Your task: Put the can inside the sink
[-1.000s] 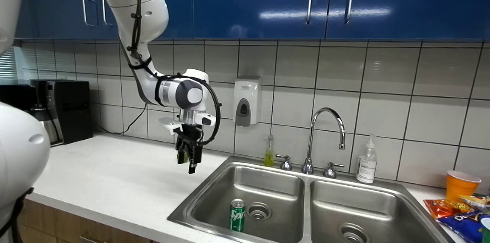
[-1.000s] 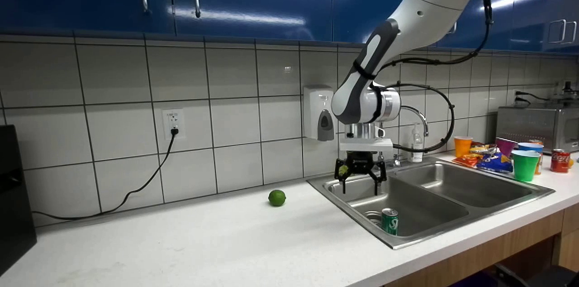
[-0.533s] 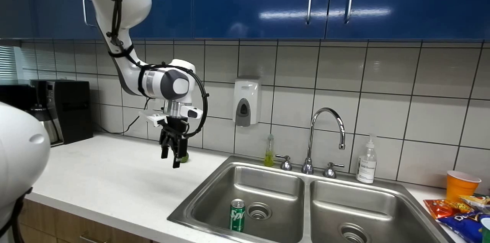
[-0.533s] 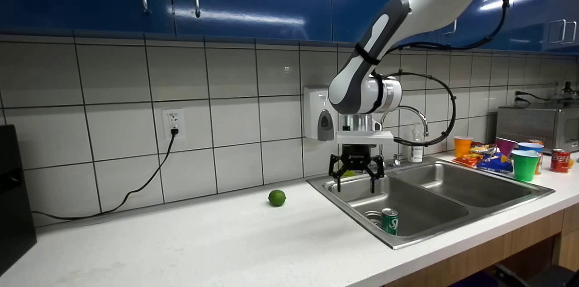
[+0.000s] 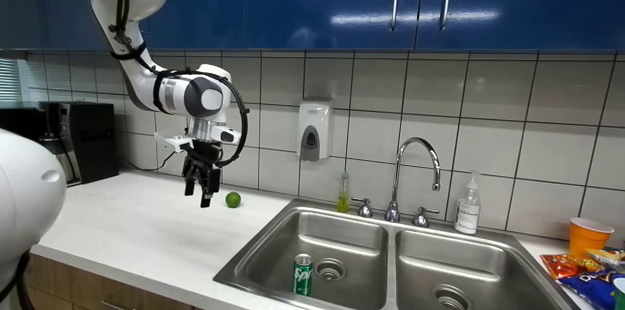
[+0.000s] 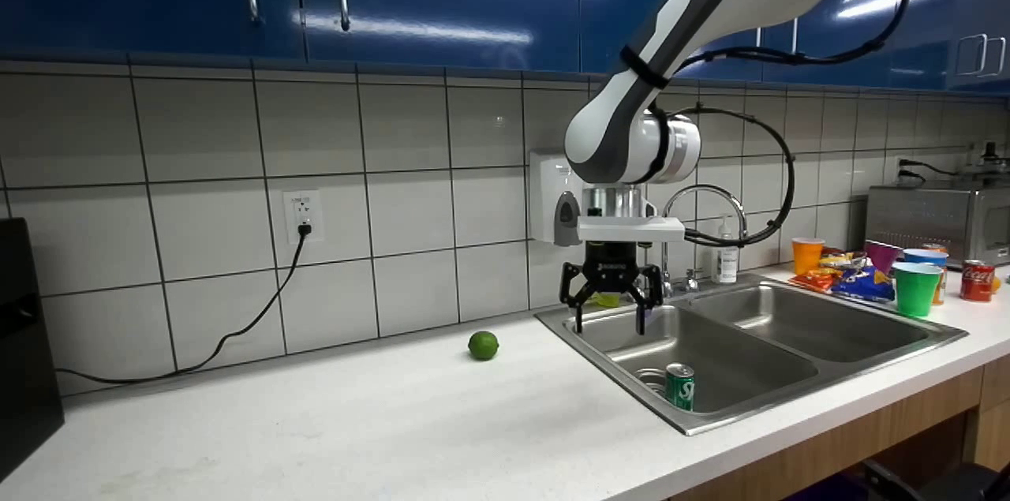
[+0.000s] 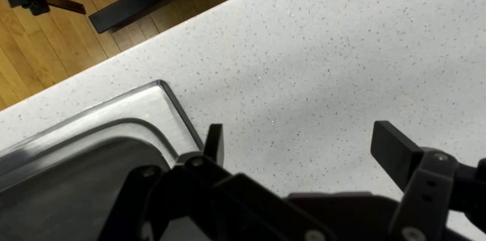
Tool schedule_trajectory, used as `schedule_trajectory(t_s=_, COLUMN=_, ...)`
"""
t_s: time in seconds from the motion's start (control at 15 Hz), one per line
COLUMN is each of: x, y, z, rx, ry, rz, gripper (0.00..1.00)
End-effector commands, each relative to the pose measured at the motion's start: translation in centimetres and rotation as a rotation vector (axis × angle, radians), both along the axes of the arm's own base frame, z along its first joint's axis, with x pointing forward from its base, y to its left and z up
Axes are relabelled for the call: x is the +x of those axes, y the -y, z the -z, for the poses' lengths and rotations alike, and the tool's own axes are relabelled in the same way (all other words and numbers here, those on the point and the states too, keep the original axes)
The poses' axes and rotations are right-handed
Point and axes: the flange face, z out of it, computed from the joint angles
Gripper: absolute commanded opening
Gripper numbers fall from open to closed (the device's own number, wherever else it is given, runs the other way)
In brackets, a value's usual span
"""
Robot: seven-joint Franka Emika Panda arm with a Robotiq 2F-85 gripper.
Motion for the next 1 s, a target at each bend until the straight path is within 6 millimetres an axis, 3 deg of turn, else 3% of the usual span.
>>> schedule_trajectory(t_s=0.0, x=-1.9, y=-1.3, z=-1.9, rx=0.019, ry=-0.003, rz=-0.031, gripper=1.00)
schedule_trajectory(t_s=0.4, x=-3.1, y=-2.8, z=-3.0, rx=0.013, ry=-0.004, rz=-0.059, gripper=1.00)
schedule_trajectory(t_s=0.47, x=-2.0, y=-2.5, z=-1.9, rx=0.006, ry=0.002, rz=-0.053, gripper=1.00)
schedule_trajectory(t_s=0.93, x=-2.4, y=-2.7, z=-2.2, rx=0.005, ry=0.001, rz=-0.060, gripper=1.00)
